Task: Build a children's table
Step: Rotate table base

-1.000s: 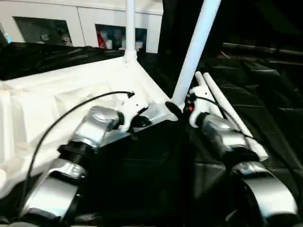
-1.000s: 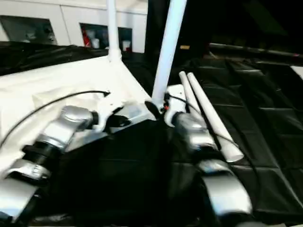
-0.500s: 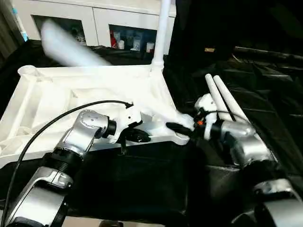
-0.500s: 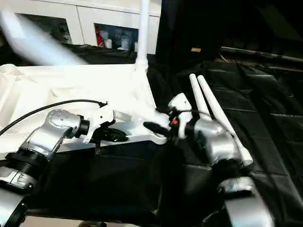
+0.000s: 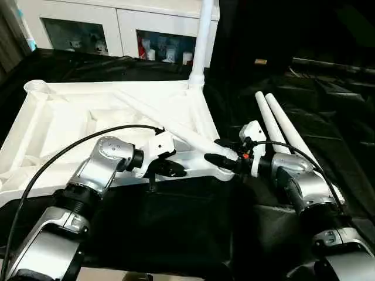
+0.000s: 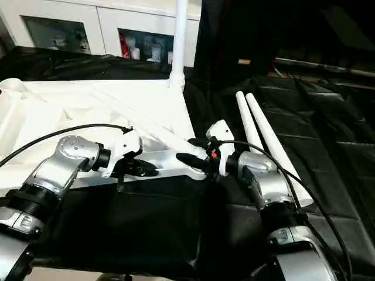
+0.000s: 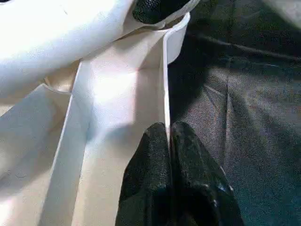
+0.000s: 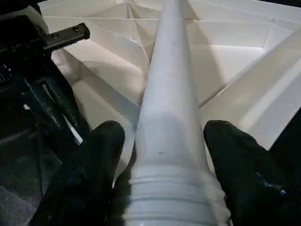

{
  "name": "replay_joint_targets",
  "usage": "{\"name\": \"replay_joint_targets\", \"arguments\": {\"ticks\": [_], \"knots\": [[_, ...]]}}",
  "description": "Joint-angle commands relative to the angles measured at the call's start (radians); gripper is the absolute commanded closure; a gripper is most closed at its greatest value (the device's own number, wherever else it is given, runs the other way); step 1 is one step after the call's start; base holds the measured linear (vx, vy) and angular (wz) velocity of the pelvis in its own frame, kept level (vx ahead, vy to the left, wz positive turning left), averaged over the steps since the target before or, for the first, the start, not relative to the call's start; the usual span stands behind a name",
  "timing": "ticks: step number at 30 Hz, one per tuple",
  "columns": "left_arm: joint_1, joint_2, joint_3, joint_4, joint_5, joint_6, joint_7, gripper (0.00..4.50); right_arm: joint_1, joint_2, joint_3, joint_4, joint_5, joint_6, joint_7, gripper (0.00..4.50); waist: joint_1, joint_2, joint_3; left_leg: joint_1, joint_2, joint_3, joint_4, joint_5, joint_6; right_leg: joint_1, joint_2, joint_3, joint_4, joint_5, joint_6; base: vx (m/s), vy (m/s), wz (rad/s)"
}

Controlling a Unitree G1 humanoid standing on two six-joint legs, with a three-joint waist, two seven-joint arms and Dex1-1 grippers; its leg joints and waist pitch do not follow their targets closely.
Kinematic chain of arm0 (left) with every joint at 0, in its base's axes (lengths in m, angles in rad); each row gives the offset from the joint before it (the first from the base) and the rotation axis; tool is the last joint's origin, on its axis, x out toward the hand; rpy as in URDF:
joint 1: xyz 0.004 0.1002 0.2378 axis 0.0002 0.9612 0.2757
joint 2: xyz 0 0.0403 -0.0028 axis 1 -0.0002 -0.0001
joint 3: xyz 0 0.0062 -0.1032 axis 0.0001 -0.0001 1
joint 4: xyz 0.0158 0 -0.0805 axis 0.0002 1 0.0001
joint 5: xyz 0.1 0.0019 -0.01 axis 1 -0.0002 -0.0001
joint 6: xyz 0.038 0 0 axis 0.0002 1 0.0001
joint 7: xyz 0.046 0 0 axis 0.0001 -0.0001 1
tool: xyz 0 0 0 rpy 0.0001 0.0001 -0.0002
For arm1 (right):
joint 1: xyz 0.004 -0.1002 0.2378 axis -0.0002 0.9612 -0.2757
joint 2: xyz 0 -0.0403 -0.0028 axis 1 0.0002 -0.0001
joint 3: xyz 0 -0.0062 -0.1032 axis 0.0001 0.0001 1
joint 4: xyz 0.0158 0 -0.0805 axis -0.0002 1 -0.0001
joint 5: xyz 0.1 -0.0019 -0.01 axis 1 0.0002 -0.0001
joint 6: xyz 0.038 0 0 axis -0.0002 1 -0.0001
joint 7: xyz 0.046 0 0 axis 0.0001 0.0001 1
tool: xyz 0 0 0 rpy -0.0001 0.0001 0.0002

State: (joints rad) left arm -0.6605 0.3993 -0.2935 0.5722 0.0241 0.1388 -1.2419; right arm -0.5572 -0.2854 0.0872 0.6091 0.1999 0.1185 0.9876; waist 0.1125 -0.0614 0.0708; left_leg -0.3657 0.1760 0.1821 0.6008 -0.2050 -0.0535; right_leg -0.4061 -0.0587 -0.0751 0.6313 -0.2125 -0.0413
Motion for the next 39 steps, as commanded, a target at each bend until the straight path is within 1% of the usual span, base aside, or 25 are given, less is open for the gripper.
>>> {"name": "replay_joint_targets", "arguments": {"ticks": [1, 6, 7, 8, 9, 10, 11, 12, 13, 14, 15, 17, 18, 21, 22, 23, 25, 27, 28, 29, 31, 33, 35, 37, 39], "knots": [[-0.019, -0.007, 0.012, -0.03, -0.021, -0.036, 0.003, 4.5, -0.003, -0.017, 0.016, 0.001, -0.022, 0.002, 0.0, 1.86, -0.002, 0.009, -0.081, 0.014, 0.066, -0.02, -0.061, 0.01, 0.08, 0.07, -0.105, 0.064, -0.049, 0.093, -0.269, 0.0, 0.0, 0.0], [-0.046, -0.033, 0.063, -0.004, -0.032, -0.045, 0.096, 4.5, -0.014, -0.034, 0.056, 0.033, -0.085, -0.009, -0.013, 1.87, -0.003, 0.009, -0.081, 0.014, 0.064, -0.019, -0.059, 0.015, 0.082, 0.069, -0.103, 0.063, -0.049, 0.099, -0.27, 0.0, 0.0, 0.0], [-0.055, -0.041, 0.075, 0.007, -0.038, -0.038, 0.113, 4.22, -0.015, -0.038, 0.064, 0.038, -0.096, -0.013, -0.014, 1.87, -0.002, 0.008, -0.081, 0.014, 0.063, -0.02, -0.059, 0.011, 0.08, 0.07, -0.103, 0.063, -0.05, 0.088, -0.266, 0.0, 0.0, 0.0], [-0.087, -0.053, 0.112, 0.036, -0.06, 0.027, 0.152, 3.93, -0.015, -0.04, 0.074, 0.048, -0.108, -0.019, -0.013, 1.87, -0.002, 0.007, -0.081, 0.014, 0.062, -0.018, -0.058, 0.004, 0.077, 0.07, -0.103, 0.064, -0.051, 0.082, -0.265, 0.0, 0.0, 0.0], [-0.094, -0.057, 0.124, 0.043, -0.067, 0.041, 0.164, 3.93, -0.015, -0.04, 0.074, 0.048, -0.107, -0.02, -0.012, 1.87, -0.003, 0.007, -0.081, 0.013, 0.061, -0.018, -0.057, 0.003, 0.075, 0.071, -0.104, 0.064, -0.05, 0.083, -0.266, 0.0, 0.0, 0.0], [-0.12, -0.072, 0.167, 0.062, -0.097, 0.1, 0.208, 3.91, -0.013, -0.034, 0.068, 0.045, -0.098, -0.017, -0.012, 1.87, -0.005, -0.009, -0.081, 0.01, 0.061, -0.017, -0.056, 0.003, 0.076, 0.074, -0.103, 0.063, -0.05, 0.084, -0.268, 0.0, 0.0, 0.0], [-0.138, -0.081, 0.196, 0.074, -0.12, 0.144, 0.234, 3.83, -0.013, -0.03, 0.062, 0.041, -0.09, -0.011, -0.013, 1.87, 0.001, -0.002, -0.082, 0.011, 0.06, -0.019, -0.056, -0.005, 0.075, 0.074, -0.108, 0.063, -0.051, 0.072, -0.275, 0.0, 0.0, 0.0], [-0.157, -0.089, 0.222, 0.089, -0.137, 0.188, 0.264, 3.71, -0.014, -0.027, 0.058, 0.039, -0.084, -0.008, -0.014, 1.87, 0.0, 0.0, -0.08, 0.013, 0.062, -0.021, -0.057, -0.015, 0.074, 0.07, -0.107, 0.061, -0.055, 0.057, -0.276, 0.0, 0.0, 0.0], [-0.184, -0.104, 0.263, 0.116, -0.166, 0.249, 0.313, 3.58, -0.015, -0.024, 0.054, 0.037, -0.08, -0.006, -0.015, 1.87, -0.003, -0.003, -0.078, 0.014, 0.063, -0.021, -0.059, -0.03, 0.067, 0.07, -0.104, 0.06, -0.054, 0.039, -0.276, 0.0, 0.0, 0.0], [-0.197, -0.11, 0.279, 0.13, -0.179, 0.272, 0.334, 3.5, -0.017, -0.023, 0.053, 0.039, -0.079, -0.006, -0.015, 1.87, -0.002, -0.011, -0.076, 0.013, 0.061, -0.022, -0.059, -0.041, 0.065, 0.073, -0.106, 0.06, -0.059, 0.011, -0.27, 0.0, 0.0, 0.0], [-0.201, -0.113, 0.286, 0.136, -0.184, 0.281, 0.342, 3.4, -0.017, -0.022, 0.053, 0.039, -0.078, -0.006, -0.016, 1.88, -0.003, -0.01, -0.073, 0.011, 0.06, -0.021, -0.059, -0.047, 0.064, 0.073, -0.105, 0.06, -0.062, -0.01, -0.266, 0.0, 0.0, 0.0], [-0.273, -0.152, 0.374, 0.224, -0.252, 0.391, 0.455, 3.33, -0.031, -0.012, 0.047, 0.056, -0.075, -0.013, -0.017, 1.88, -0.003, -0.005, -0.072, 0.015, 0.057, -0.021, -0.058, -0.069, 0.053, 0.073, -0.105, 0.061, -0.069, -0.079, -0.248, 0.0, 0.0, 0.0], [-0.296, -0.167, 0.401, 0.256, -0.267, 0.419, 0.501, 3.33, -0.037, -0.008, 0.044, 0.061, -0.072, -0.014, -0.017, 1.88, -0.002, -0.007, -0.073, 0.016, 0.054, -0.018, -0.056, -0.066, 0.055, 0.072, -0.103, 0.061, -0.072, -0.077, -0.246, 0.0, 0.0, 0.0], [-0.308, -0.175, 0.414, 0.279, -0.254, 0.426, 0.559, 3.02, -0.043, -0.006, 0.043, 0.066, -0.071, -0.016, -0.021, 1.88, 0.001, -0.008, -0.076, 0.014, 0.059, -0.024, -0.058, -0.04, 0.068, 0.075, -0.105, 0.061, -0.069, -0.052, -0.24, 0.0, 0.0, 0.0], [-0.309, -0.175, 0.413, 0.286, -0.241, 0.423, 0.581, 3.02, -0.045, -0.005, 0.04, 0.067, -0.071, -0.017, -0.025, 1.88, 0.002, -0.006, -0.079, 0.014, 0.06, -0.025, -0.057, -0.024, 0.075, 0.075, -0.104, 0.061, -0.064, -0.017, -0.243, 0.0, 0.0, 0.0], [-0.308, -0.175, 0.418, 0.292, -0.233, 0.423, 0.606, 2.83, -0.048, -0.003, 0.036, 0.067, -0.067, -0.017, -0.028, 1.88, 0.001, -0.002, -0.08, 0.013, 0.06, -0.026, -0.056, -0.013, 0.082, 0.075, -0.104, 0.06, -0.062, 0.012, -0.248, 0.0, 0.0, 0.0], [-0.305, -0.175, 0.426, 0.29, -0.233, 0.433, 0.623, 2.71, -0.051, -0.001, 0.031, 0.063, -0.064, -0.017, -0.033, 1.88, 0.001, -0.003, -0.08, 0.014, 0.06, -0.026, -0.056, -0.01, 0.092, 0.075, -0.104, 0.06, -0.061, 0.035, -0.256, 0.0, 0.0, 0.0], [-0.3, -0.169, 0.415, 0.278, -0.225, 0.453, 0.619, 2.52, -0.052, 0.0, 0.029, 0.056, -0.063, -0.015, -0.033, 1.88, 0.001, -0.004, -0.08, 0.014, 0.06, -0.024, -0.056, -0.009, 0.093, 0.075, -0.105, 0.06, -0.06, 0.037, -0.261, 0.0, 0.0, 0.0], [-0.293, -0.158, 0.381, 0.265, -0.201, 0.465, 0.607, 2.4, -0.053, 0.001, 0.029, 0.05, -0.064, -0.014, -0.032, 1.88, 0.002, -0.002, -0.08, 0.015, 0.062, -0.026, -0.057, -0.008, 0.094, 0.074, -0.105, 0.059, -0.061, 0.031, -0.261, 0.0, 0.0, 0.0], [-0.293, -0.153, 0.377, 0.262, -0.199, 0.483, 0.618, 2.31, -0.053, 0.001, 0.03, 0.047, -0.063, -0.014, -0.03, 1.88, 0.002, 0.001, -0.079, 0.016, 0.063, -0.026, -0.057, -0.012, 0.091, 0.073, -0.105, 0.059, -0.061, 0.026, -0.261, 0.0, 0.0, 0.0], [-0.299, -0.149, 0.402, 0.256, -0.22, 0.516, 0.648, 2.25, -0.052, 0.003, 0.032, 0.041, -0.065, -0.016, -0.03, 1.89, 0.002, 0.004, -0.08, 0.016, 0.063, -0.026, -0.057, -0.015, 0.086, 0.074, -0.107, 0.06, -0.059, 0.033, -0.267, 0.0, 0.0, 0.0], [-0.308, -0.146, 0.435, 0.259, -0.244, 0.533, 0.686, 1.95, -0.052, 0.005, 0.032, 0.035, -0.062, -0.015, -0.031, 1.89, 0.002, 0.004, -0.079, 0.014, 0.062, -0.026, -0.057, -0.023, 0.08, 0.076, -0.106, 0.059, -0.06, 0.042, -0.276, 0.0, 0.0, 0.0], [-0.317, -0.149, 0.506, 0.265, -0.289, 0.559, 0.75, 1.83, -0.05, 0.009, 0.028, 0.026, -0.056, -0.014, -0.035, 1.89, 0.002, 0.007, -0.08, 0.014, 0.061, -0.027, -0.057, -0.024, 0.078, 0.077, -0.107, 0.059, -0.059, 0.054, -0.281, 0.0, 0.0, 0.0], [-0.333, -0.153, 0.601, 0.288, -0.35, 0.584, 0.831, 1.65, -0.051, 0.014, 0.018, 0.018, -0.044, -0.009, -0.038, 1.9, 0.001, 0.005, -0.081, 0.012, 0.06, -0.027, -0.055, -0.025, 0.078, 0.079, -0.105, 0.058, -0.056, 0.068, -0.285, 0.0, 0.0, 0.0], [-0.35, -0.157, 0.698, 0.322, -0.421, 0.617, 0.901, 1.45, -0.053, 0.019, 0.007, 0.013, -0.03, 0.0, -0.037, 2.1, 0.0, 0.005, -0.08, 0.015, 0.058, -0.027, -0.056, -0.034, 0.083, 0.077, -0.104, 0.057, -0.06, 0.059, -0.285, 0.0, 0.0, 0.0]]}}
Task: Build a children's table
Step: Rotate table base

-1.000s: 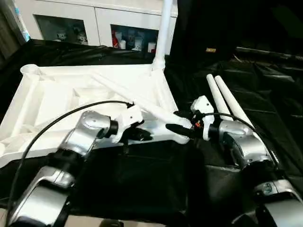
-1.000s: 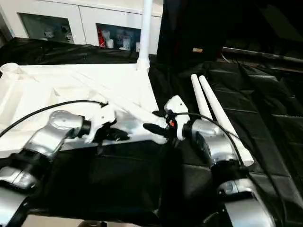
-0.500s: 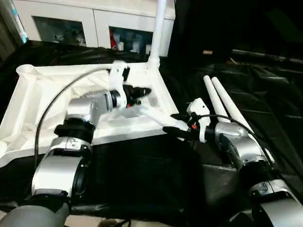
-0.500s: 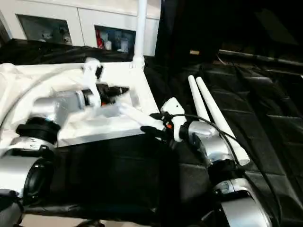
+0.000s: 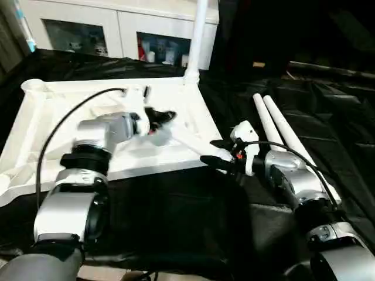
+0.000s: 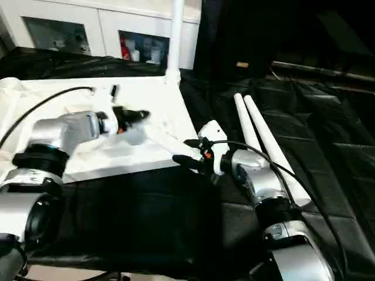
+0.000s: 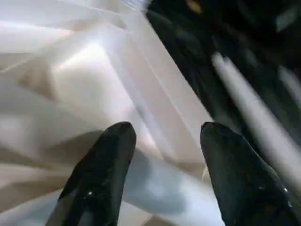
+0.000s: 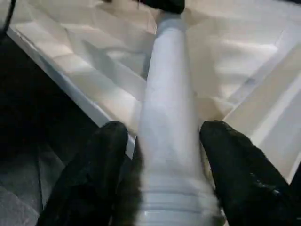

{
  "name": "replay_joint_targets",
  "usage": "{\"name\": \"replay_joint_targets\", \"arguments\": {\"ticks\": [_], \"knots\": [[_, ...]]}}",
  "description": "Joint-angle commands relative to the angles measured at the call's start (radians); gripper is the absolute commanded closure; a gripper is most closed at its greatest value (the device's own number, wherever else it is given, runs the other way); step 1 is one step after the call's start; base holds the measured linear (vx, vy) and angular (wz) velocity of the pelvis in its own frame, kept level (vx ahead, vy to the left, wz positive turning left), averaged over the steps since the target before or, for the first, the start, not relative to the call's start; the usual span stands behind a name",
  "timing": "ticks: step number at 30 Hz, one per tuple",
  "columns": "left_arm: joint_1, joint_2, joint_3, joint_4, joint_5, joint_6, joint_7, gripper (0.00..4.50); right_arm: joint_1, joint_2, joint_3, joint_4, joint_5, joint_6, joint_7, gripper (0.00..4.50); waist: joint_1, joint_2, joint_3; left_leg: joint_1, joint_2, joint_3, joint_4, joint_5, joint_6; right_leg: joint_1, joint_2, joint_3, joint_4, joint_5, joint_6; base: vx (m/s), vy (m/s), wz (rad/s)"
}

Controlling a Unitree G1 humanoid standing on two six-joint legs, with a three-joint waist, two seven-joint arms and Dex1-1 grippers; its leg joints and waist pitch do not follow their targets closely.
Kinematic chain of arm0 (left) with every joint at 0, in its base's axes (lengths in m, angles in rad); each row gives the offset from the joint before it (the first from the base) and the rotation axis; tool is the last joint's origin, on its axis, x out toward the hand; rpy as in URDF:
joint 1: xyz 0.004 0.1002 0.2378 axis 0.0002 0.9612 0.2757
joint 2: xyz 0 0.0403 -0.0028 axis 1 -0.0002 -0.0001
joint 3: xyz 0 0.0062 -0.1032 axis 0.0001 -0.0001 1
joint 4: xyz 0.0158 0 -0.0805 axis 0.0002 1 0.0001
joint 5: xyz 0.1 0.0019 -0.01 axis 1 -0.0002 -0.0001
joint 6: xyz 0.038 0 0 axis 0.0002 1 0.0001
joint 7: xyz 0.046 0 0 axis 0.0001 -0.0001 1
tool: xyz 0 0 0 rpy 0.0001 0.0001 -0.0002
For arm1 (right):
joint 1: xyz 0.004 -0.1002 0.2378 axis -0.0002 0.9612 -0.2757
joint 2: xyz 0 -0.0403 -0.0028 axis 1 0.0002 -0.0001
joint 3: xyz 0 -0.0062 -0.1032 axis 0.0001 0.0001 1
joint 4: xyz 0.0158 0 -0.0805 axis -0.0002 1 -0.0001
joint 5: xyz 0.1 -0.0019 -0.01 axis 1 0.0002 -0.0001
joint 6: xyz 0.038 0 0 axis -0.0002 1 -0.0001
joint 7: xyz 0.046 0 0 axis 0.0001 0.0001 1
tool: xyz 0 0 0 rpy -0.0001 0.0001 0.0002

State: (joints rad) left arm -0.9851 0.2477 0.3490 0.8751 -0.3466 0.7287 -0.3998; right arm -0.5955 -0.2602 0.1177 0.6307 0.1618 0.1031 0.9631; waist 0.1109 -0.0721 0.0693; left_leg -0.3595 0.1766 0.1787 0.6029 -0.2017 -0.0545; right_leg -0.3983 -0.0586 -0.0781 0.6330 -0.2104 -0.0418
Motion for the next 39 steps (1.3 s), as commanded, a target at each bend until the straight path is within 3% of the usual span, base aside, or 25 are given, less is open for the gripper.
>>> {"name": "replay_joint_targets", "arguments": {"ticks": [1, 5, 10, 11, 13, 14, 18, 25, 26, 28, 30, 36, 39], "knots": [[-0.026, -0.007, 0.082, 0.031, -0.069, 0.036, 0.084, 1.45, -0.016, -0.004, -0.026, -0.009, 0.011, 0.018, -0.012, 2.1, 0.002, 0.016, -0.077, 0.009, 0.057, -0.023, -0.057, -0.045, 0.082, 0.068, -0.104, 0.06, -0.063, 0.043, -0.286, 0.0, 0.0, 0.0], [-0.013, -0.009, 0.116, 0.065, -0.081, 0.01, 0.159, 1.05, -0.016, -0.002, -0.03, -0.012, 0.016, 0.022, -0.008, 2.42, 0.005, 0.018, -0.077, 0.01, 0.059, -0.024, -0.059, -0.04, 0.082, 0.067, -0.103, 0.061, -0.064, 0.032, -0.269, 0.0, 0.0, 0.0], [0.002, -0.016, 0.136, 0.03, -0.085, 0.054, 0.195, 0.62, -0.012, -0.004, -0.03, -0.021, 0.022, 0.025, -0.01, 2.84, 0.005, 0.019, -0.078, 0.01, 0.062, -0.026, -0.06, -0.032, 0.078, 0.068, -0.105, 0.061, -0.061, 0.049, -0.269, 0.0, 0.0, 0.0], [0.007, -0.017, 0.138, 0.013, -0.092, 0.07, 0.201, 0.59, -0.012, -0.003, -0.032, -0.022, 0.024, 0.026, -0.013, 2.94, 0.005, 0.026, -0.077, 0.009, 0.061, -0.026, -0.06, -0.034, 0.077, 0.068, -0.105, 0.061, -0.062, 0.053, -0.272, 0.0, 0.0, 0.0], [0.012, -0.017, 0.137, 0.0, -0.095, 0.078, 0.204, 0.4, -0.012, -0.003, -0.033, -0.023, 0.025, 0.026, -0.015, 3.08, 0.005, 0.022, -0.077, 0.008, 0.061, -0.026, -0.06, -0.036, 0.077, 0.069, -0.106, 0.061, -0.063, 0.053, -0.273, 0.0, 0.0, 0.0], [0.012, -0.028, 0.156, -0.017, -0.136, 0.134, 0.189, 0.26, -0.011, -0.005, -0.036, -0.03, 0.029, 0.03, -0.009, 3.17, 0.005, 0.018, -0.078, 0.008, 0.061, -0.025, -0.059, -0.031, 0.075, 0.07, -0.108, 0.061, -0.06, 0.056, -0.279, 0.0, 0.0, 0.0], [0.014, -0.073, 0.148, -0.012, -0.159, 0.158, 0.185, 0.03, -0.009, -0.003, -0.03, -0.038, 0.035, 0.033, 0.0, 3.51, 0.007, 0.016, -0.075, 0.008, 0.059, -0.024, -0.059, -0.035, 0.082, 0.068, -0.106, 0.061, -0.066, 0.033, -0.279, 0.0, 0.0, 0.0], [0.036, -0.127, 0.128, -0.009, -0.149, 0.156, 0.207, 0.0, -0.007, 0.0, -0.021, -0.048, 0.034, 0.037, 0.006, 4.03, 0.007, 0.016, -0.081, 0.005, 0.058, -0.025, -0.053, 0.004, 0.11, 0.071, -0.107, 0.059, -0.061, 0.094, -0.282, 0.0, 0.0, 0.0], [0.047, -0.129, 0.108, -0.014, -0.131, 0.144, 0.213, 0.0, -0.002, 0.0, -0.018, -0.052, 0.032, 0.037, 0.008, 4.13, 0.006, 0.024, -0.08, 0.004, 0.059, -0.028, -0.054, 0.0, 0.113, 0.071, -0.107, 0.057, -0.062, 0.09, -0.282, 0.0, 0.0, 0.0], [0.05, -0.129, 0.1, -0.015, -0.124, 0.139, 0.215, 0.0, 0.0, -0.001, -0.017, -0.053, 0.031, 0.037, 0.008, 4.21, 0.005, 0.02, -0.079, 0.005, 0.061, -0.027, -0.055, -0.008, 0.114, 0.071, -0.107, 0.057, -0.063, 0.084, -0.283, 0.0, 0.0, 0.0], [0.058, -0.129, 0.089, -0.004, -0.107, 0.127, 0.225, 0.0, 0.006, -0.003, -0.015, -0.059, 0.031, 0.038, 0.009, 4.44, 0.005, 0.019, -0.078, 0.006, 0.061, -0.027, -0.056, -0.019, 0.111, 0.07, -0.106, 0.056, -0.066, 0.06, -0.277, 0.0, 0.0, 0.0], [0.056, -0.14, 0.056, 0.06, -0.076, 0.09, 0.205, 0.0, 0.004, -0.004, -0.008, -0.05, 0.023, 0.036, 0.013, 4.44, 0.004, 0.015, -0.075, 0.007, 0.059, -0.027, -0.059, -0.044, 0.094, 0.07, -0.106, 0.056, -0.075, -0.008, -0.251, 0.0, 0.0, 0.0], [0.048, -0.15, 0.039, 0.089, -0.073, 0.072, 0.187, 0.0, -0.001, -0.002, -0.006, -0.046, 0.02, 0.033, 0.01, 4.44, 0.006, 0.02, -0.07, 0.011, 0.062, -0.028, -0.064, -0.079, 0.079, 0.067, -0.108, 0.057, -0.083, -0.069, -0.237, 0.0, 0.0, 0.0]]}}
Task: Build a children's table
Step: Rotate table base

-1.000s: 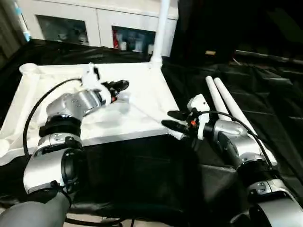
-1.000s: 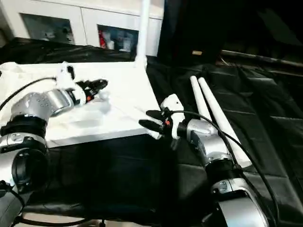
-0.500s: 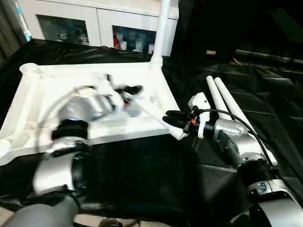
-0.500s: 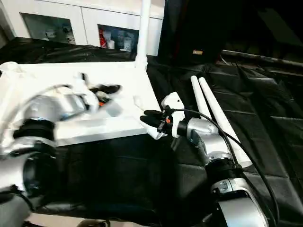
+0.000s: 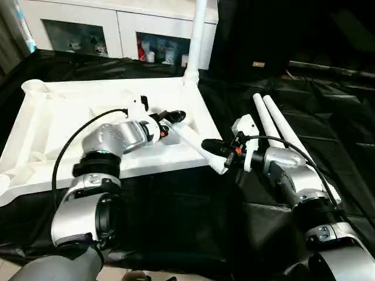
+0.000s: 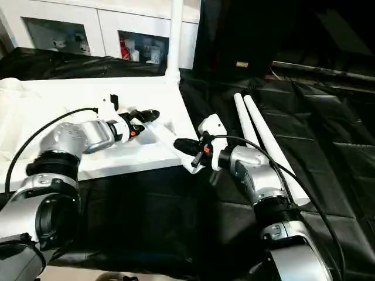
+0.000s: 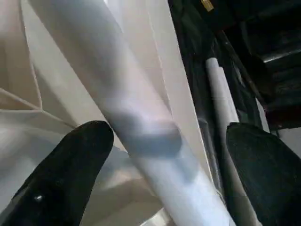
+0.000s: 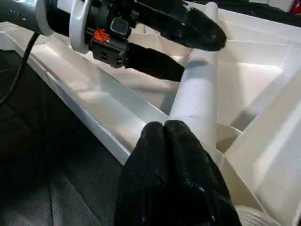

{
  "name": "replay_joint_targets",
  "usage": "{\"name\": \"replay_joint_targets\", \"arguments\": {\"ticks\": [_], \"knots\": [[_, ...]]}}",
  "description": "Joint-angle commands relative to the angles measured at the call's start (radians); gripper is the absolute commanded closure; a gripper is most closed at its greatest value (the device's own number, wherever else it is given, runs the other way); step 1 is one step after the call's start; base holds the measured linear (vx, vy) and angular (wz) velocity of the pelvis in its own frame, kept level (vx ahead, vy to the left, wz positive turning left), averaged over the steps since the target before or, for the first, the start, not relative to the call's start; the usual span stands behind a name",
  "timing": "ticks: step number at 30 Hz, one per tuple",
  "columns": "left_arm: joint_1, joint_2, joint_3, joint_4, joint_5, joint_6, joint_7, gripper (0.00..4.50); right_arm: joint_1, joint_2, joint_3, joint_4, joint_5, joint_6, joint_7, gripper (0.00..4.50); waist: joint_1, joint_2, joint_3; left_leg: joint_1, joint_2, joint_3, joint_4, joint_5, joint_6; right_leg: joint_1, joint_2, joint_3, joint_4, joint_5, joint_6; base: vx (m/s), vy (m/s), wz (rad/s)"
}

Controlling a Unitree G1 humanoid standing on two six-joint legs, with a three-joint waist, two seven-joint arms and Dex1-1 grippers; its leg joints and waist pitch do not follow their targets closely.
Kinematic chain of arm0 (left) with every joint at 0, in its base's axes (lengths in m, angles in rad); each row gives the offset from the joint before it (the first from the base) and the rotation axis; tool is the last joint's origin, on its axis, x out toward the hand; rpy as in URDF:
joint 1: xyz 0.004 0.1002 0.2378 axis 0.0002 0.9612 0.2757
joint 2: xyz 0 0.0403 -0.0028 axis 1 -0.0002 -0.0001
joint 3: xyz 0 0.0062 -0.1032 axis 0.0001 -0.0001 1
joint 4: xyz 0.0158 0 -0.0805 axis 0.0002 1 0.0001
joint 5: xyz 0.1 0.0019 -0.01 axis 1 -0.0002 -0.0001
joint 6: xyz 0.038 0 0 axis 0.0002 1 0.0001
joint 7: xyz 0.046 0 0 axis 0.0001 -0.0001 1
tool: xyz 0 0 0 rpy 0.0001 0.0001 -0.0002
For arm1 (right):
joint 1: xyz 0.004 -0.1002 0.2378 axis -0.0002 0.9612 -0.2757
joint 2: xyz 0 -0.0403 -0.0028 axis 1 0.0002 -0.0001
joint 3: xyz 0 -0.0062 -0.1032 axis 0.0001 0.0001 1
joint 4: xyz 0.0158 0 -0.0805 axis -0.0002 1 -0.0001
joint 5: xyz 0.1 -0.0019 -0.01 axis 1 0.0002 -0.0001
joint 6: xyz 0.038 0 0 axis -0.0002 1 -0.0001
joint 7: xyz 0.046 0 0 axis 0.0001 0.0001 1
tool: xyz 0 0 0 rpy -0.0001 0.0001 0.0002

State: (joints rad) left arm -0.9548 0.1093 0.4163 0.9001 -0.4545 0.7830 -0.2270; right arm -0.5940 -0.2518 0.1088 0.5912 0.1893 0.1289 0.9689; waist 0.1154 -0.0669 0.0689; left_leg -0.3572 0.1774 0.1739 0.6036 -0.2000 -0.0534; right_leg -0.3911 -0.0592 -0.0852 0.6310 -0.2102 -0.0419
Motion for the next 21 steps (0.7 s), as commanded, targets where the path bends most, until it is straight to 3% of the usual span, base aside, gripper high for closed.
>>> {"name": "replay_joint_targets", "arguments": {"ticks": [1, 2, 5, 10, 16, 21], "knots": [[0.014, -0.013, -0.03, 0.075, 0.039, 0.009, 0.015, 0.0, -0.004, -0.01, 0.005, -0.006, -0.011, 0.005, 0.001, 4.44, 0.001, 0.015, -0.067, 0.011, 0.061, -0.023, -0.067, -0.097, 0.073, 0.058, -0.107, 0.064, -0.085, -0.094, -0.233, 0.0, 0.0, 0.0], [0.012, -0.014, -0.03, 0.083, 0.042, 0.003, 0.017, 0.0, -0.006, -0.01, 0.007, -0.005, -0.014, 0.002, -0.002, 4.44, 0.001, 0.016, -0.065, 0.013, 0.062, -0.025, -0.072, -0.129, 0.054, 0.06, -0.108, 0.064, -0.091, -0.147, -0.219, 0.0, 0.0, 0.0], [0.001, -0.013, -0.029, 0.113, 0.049, -0.011, 0.018, 0.0, -0.019, -0.005, 0.002, 0.008, -0.025, -0.006, -0.04, 4.44, 0.0, 0.02, -0.067, 0.019, 0.064, -0.027, -0.074, -0.137, 0.035, 0.059, -0.11, 0.066, -0.092, -0.168, -0.205, 0.0, 0.0, 0.0], [-0.012, -0.011, -0.024, 0.127, 0.024, 0.002, -0.009, 0.0, -0.027, -0.005, -0.004, 0.012, -0.026, -0.007, -0.045, 4.44, 0.001, 0.018, -0.068, 0.014, 0.062, -0.026, -0.072, -0.104, 0.048, 0.062, -0.11, 0.066, -0.085, -0.101, -0.225, 0.0, 0.0, 0.0], [-0.022, -0.003, -0.043, 0.142, 0.046, 0.004, -0.019, 0.0, -0.041, -0.004, -0.011, 0.014, -0.019, -0.006, -0.05, 4.44, 0.0, 0.016, -0.068, 0.014, 0.064, -0.026, -0.073, -0.108, 0.051, 0.061, -0.111, 0.066, -0.085, -0.105, -0.228, 0.0, 0.0, 0.0], [-0.024, 0.009, -0.073, 0.13, 0.062, 0.032, -0.054, 0.0, -0.078, 0.004, -0.055, 0.02, 0.02, 0.021, -0.081, 4.44, 0.001, 0.018, -0.068, 0.014, 0.066, -0.026, -0.075, -0.099, 0.046, 0.061, -0.112, 0.066, -0.083, -0.095, -0.23, 0.0, 0.0, 0.0]]}}
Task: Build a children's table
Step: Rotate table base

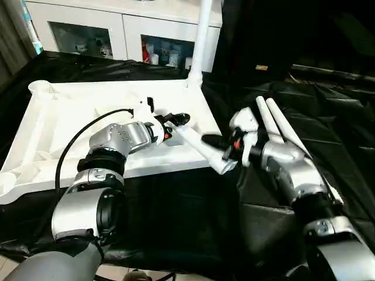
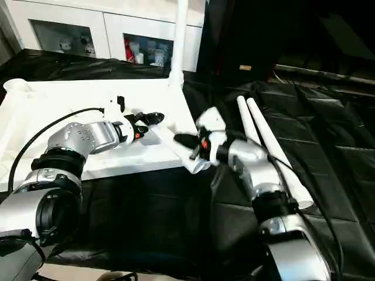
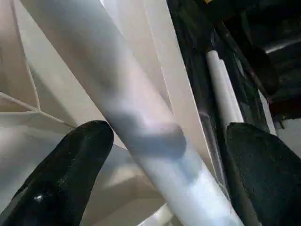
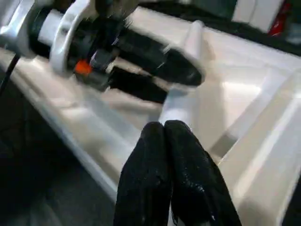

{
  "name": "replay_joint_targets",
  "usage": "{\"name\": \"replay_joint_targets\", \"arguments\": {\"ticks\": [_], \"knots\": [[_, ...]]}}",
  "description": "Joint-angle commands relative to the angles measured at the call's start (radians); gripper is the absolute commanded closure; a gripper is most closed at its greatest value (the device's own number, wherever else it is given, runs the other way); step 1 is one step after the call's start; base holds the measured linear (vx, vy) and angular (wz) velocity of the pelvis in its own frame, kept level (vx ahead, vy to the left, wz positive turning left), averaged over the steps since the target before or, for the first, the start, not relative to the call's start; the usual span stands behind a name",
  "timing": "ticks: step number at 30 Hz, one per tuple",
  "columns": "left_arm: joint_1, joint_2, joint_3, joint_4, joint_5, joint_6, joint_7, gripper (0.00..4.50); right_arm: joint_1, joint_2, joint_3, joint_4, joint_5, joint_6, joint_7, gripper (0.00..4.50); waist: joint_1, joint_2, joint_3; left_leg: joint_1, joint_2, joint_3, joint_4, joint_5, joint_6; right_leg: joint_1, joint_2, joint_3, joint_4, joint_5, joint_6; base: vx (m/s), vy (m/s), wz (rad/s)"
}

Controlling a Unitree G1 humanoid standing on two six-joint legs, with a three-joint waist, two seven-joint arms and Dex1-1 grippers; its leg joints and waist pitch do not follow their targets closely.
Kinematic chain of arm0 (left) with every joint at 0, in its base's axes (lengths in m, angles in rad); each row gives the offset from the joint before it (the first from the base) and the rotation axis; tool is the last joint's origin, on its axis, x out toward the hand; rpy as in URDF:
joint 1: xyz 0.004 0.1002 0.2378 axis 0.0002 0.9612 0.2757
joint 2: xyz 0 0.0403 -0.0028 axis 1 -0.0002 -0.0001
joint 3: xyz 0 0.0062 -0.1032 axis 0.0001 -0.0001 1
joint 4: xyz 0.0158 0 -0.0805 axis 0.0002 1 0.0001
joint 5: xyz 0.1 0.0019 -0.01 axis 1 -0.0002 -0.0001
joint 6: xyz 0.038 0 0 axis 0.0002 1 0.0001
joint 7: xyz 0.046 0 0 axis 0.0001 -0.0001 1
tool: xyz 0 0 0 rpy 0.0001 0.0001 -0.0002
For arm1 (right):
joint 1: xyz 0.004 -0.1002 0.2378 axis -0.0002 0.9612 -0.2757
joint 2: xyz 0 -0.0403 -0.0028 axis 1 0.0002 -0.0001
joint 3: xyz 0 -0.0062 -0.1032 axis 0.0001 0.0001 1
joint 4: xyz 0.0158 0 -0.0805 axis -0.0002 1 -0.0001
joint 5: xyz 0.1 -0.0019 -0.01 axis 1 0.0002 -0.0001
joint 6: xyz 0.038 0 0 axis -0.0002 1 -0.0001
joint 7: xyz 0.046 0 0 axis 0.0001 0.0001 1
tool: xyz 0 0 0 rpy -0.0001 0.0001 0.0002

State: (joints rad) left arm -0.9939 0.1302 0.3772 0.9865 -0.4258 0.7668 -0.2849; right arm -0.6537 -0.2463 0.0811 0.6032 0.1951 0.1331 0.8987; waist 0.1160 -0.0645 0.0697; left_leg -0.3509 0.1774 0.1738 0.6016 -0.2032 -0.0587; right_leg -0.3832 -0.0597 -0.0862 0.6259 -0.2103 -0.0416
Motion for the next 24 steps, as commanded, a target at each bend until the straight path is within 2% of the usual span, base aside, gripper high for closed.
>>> {"name": "replay_joint_targets", "arguments": {"ticks": [1, 2, 4, 7, 9, 10, 15, 20, 22, 24], "knots": [[0.015, -0.012, -0.033, 0.044, 0.033, 0.049, 0.004, 0.0, -0.018, -0.002, -0.027, 0.008, 0.014, 0.017, -0.011, 4.44, -0.001, 0.017, -0.069, 0.007, 0.065, -0.027, -0.073, -0.092, 0.052, 0.055, -0.111, 0.067, -0.077, -0.086, -0.235, 0.0, 0.0, 0.0], [0.02, -0.002, -0.052, 0.033, 0.04, 0.061, -0.017, 0.0, -0.051, -0.001, -0.042, 0.042, 0.012, 0.037, -0.05, 4.44, -0.003, 0.017, -0.069, 0.009, 0.066, -0.027, -0.074, -0.092, 0.05, 0.052, -0.111, 0.067, -0.077, -0.091, -0.238, 0.0, 0.0, 0.0], [0.021, 0.0, -0.057, 0.03, 0.041, 0.064, -0.023, 0.0, -0.061, -0.002, -0.045, 0.054, 0.009, 0.042, -0.064, 4.44, -0.002, 0.018, -0.069, 0.009, 0.064, -0.025, -0.072, -0.093, 0.046, 0.052, -0.112, 0.068, -0.078, -0.09, -0.241, 0.0, 0.0, 0.0], [0.023, 0.009, -0.056, 0.024, 0.031, 0.104, -0.035, 0.0, -0.099, -0.005, -0.02, 0.164, -0.058, 0.04, -0.143, 4.44, -0.006, 0.02, -0.073, 0.009, 0.065, -0.025, -0.071, -0.064, 0.036, 0.052, -0.111, 0.066, -0.067, -0.04, -0.259, 0.0, 0.0, 0.0], [0.021, 0.01, -0.043, 0.025, 0.018, 0.123, -0.034, 0.0, -0.106, -0.004, -0.012, 0.195, -0.074, 0.037, -0.159, 4.44, -0.005, 0.02, -0.072, 0.008, 0.063, -0.022, -0.07, -0.06, 0.033, 0.052, -0.112, 0.066, -0.069, -0.032, -0.266, 0.0, 0.0, 0.0], [0.017, 0.011, -0.033, 0.028, 0.004, 0.146, -0.034, 0.0, -0.111, -0.001, -0.006, 0.222, -0.085, 0.039, -0.17, 4.44, -0.004, 0.019, -0.074, 0.006, 0.062, -0.022, -0.069, -0.049, 0.04, 0.057, -0.112, 0.066, -0.064, -0.002, -0.27, 0.0, 0.0, 0.0], [0.011, 0.012, -0.001, 0.044, -0.033, 0.202, -0.034, 0.0, -0.135, 0.029, 0.003, 0.319, -0.098, 0.051, -0.197, 4.44, -0.005, 0.021, -0.074, 0.007, 0.064, -0.022, -0.068, -0.032, 0.064, 0.057, -0.112, 0.065, -0.062, 0.038, -0.286, 0.0, 0.0, 0.0], [0.02, 0.014, -0.02, 0.021, -0.03, 0.244, -0.055, 0.0, -0.151, 0.042, 0.017, 0.362, -0.116, 0.032, -0.183, 4.44, -0.002, 0.022, -0.075, 0.011, 0.07, -0.022, -0.07, -0.044, 0.06, 0.056, -0.117, 0.066, -0.064, 0.013, -0.288, 0.0, 0.0, 0.0], [0.027, 0.012, -0.034, -0.022, -0.042, 0.3, -0.077, 0.0, -0.166, 0.051, 0.015, 0.37, -0.113, 0.011, -0.154, 4.44, -0.005, 0.019, -0.075, 0.008, 0.07, -0.022, -0.069, -0.031, 0.064, 0.057, -0.117, 0.065, -0.059, 0.037, -0.295, 0.0, 0.0, 0.0], [0.028, 0.011, -0.037, -0.033, -0.047, 0.314, -0.083, 0.0, -0.172, 0.055, 0.013, 0.371, -0.107, 0.001, -0.138, 4.44, -0.006, 0.019, -0.074, 0.006, 0.067, -0.021, -0.068, -0.019, 0.077, 0.057, -0.116, 0.065, -0.06, 0.056, -0.299, 0.0, 0.0, 0.0]]}}
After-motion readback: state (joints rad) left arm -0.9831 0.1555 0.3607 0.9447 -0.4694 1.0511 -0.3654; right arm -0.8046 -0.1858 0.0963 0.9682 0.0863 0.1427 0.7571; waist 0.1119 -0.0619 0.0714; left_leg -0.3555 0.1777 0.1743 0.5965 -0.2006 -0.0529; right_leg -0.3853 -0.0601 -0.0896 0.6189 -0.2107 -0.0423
